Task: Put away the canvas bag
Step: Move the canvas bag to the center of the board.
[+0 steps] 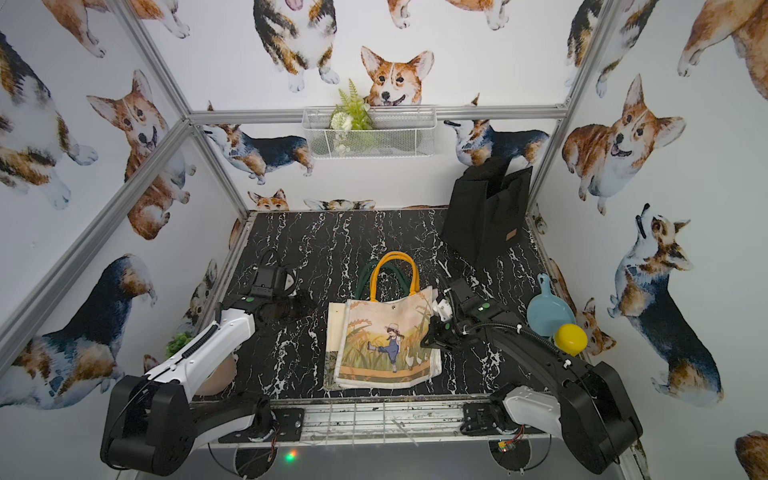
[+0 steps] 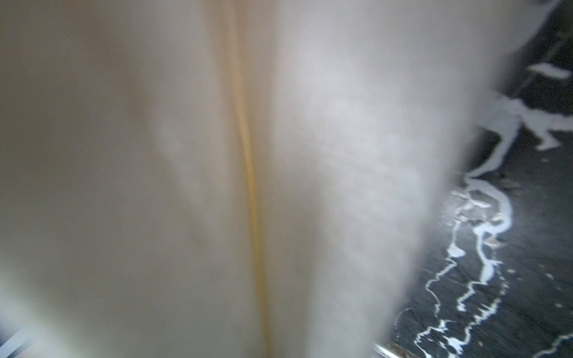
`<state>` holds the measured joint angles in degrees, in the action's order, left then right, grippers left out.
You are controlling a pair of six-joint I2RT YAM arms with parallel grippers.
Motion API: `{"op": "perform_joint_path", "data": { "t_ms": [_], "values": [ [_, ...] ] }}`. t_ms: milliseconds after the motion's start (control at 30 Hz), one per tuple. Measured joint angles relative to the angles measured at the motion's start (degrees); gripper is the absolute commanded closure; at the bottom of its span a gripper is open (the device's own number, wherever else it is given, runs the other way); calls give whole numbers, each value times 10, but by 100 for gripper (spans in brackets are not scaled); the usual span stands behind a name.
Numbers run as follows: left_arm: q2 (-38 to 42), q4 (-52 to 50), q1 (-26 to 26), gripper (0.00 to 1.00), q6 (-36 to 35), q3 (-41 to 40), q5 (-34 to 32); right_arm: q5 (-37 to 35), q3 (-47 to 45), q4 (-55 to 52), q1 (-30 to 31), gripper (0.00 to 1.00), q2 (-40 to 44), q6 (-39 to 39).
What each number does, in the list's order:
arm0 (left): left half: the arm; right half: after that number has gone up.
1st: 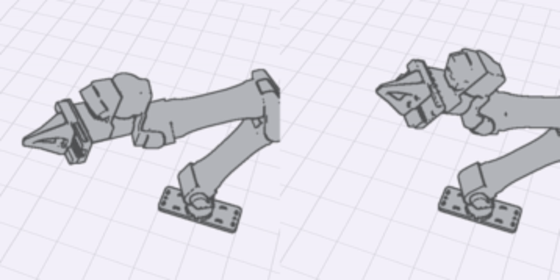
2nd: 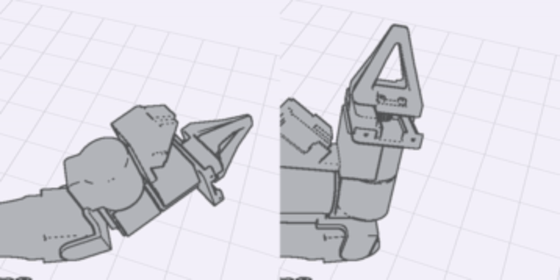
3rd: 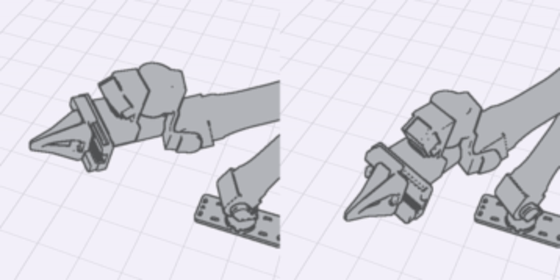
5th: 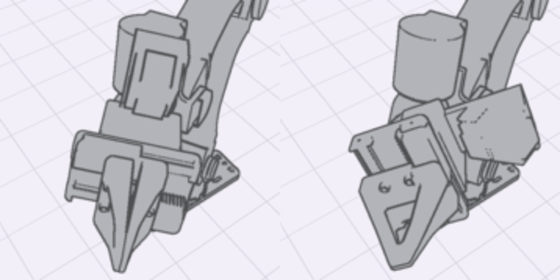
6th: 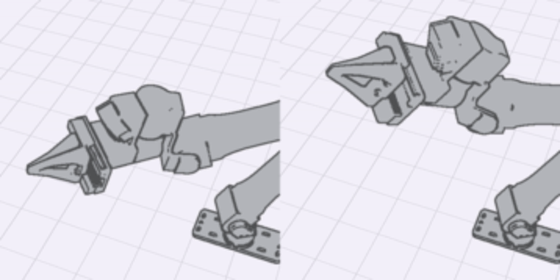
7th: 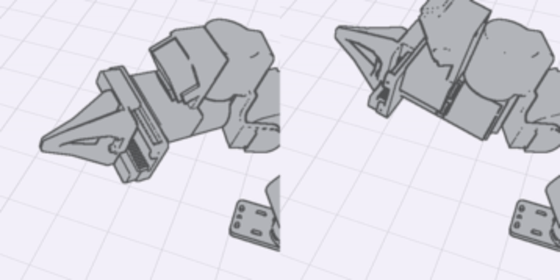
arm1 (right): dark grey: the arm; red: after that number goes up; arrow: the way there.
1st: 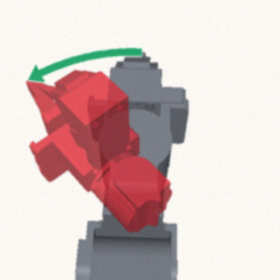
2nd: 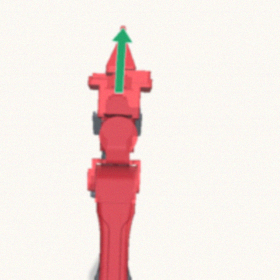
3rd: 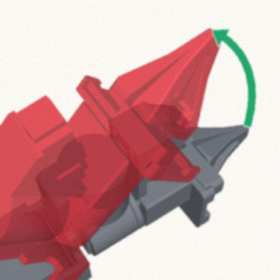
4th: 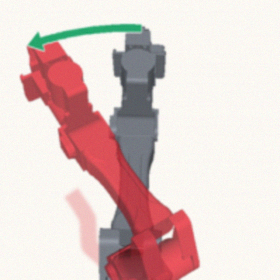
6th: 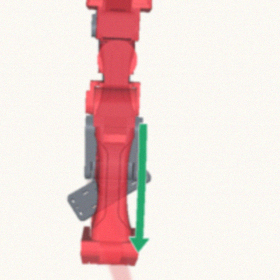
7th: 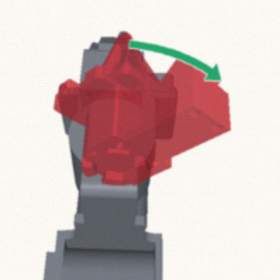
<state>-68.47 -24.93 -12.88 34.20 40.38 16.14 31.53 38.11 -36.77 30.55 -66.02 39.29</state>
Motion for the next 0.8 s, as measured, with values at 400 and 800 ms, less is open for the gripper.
{"op": "perform_joint_path", "data": {
  "t_ms": [400,800],
  "values": [
    [62,74,-179,70,118,-139,3,-50,-28,-36,-29,58,-4,-8],
    [-13,120,-213,70,149,-137,-38,-49,-64,-34,-32,73,33,-3]
  ]
}}
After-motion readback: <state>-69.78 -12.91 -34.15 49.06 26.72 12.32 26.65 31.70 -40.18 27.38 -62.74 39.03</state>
